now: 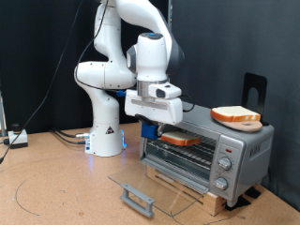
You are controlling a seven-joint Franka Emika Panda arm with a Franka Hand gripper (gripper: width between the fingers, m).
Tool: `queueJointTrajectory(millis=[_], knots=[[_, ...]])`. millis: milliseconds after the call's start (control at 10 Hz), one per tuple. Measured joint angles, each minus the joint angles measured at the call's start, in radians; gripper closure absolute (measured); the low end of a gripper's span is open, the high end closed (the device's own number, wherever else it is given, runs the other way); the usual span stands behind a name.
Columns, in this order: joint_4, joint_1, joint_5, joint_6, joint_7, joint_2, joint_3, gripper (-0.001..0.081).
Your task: Make a piece of toast with the oven
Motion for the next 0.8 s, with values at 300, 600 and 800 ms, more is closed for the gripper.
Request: queueJointTrajectory(millis=[300,600,800], knots=[[-0.009,-0.058,-0.024,-0.036,-0.051,-0.009,-0.058,0.0393],[0.002,-0.086,-0.022,-0.093,-0.07,-0.009,-0.101,0.0393],[0.009,-0.087,-0.018,-0.113,-0.07,-0.008,-0.112,0.0393]])
